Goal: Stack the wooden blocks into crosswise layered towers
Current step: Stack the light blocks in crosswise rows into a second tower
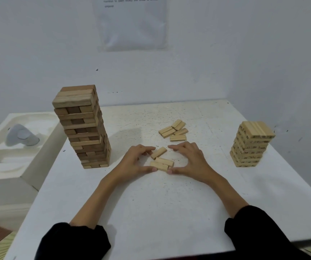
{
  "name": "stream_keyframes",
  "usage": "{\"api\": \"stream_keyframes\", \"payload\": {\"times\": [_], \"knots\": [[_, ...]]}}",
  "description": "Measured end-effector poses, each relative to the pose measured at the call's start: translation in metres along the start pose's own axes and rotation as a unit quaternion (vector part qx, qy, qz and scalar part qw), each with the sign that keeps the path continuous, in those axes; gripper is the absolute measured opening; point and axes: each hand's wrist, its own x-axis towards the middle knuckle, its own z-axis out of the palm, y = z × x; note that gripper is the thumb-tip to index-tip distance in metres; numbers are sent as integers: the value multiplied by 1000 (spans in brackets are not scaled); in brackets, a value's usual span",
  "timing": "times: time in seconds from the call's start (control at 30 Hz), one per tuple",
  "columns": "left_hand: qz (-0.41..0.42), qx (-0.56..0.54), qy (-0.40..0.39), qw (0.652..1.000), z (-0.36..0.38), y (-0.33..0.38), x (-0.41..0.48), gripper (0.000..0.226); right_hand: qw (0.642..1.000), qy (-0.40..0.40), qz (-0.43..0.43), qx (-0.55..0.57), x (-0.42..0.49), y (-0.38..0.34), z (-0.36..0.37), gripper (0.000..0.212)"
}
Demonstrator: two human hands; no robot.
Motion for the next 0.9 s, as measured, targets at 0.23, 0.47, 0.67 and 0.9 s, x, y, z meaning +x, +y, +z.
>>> {"api": "stream_keyframes", "payload": {"times": [0.23,0.47,0.67,0.9], "knots": [[7,22,-14,1000,0,5,4,66,998,-49,-5,-38,13,-3,0,91],[10,27,-12,999,1,5,6,62,999,-37,-23,14,16,1,-4,53],[7,21,-22,1000,-1,5,6,74,998,-25,-14,49,14,7,-8,51],[-1,-1,-7,1000,-6,-2,2,56,993,21,-7,120,14,12,-13,19]]}}
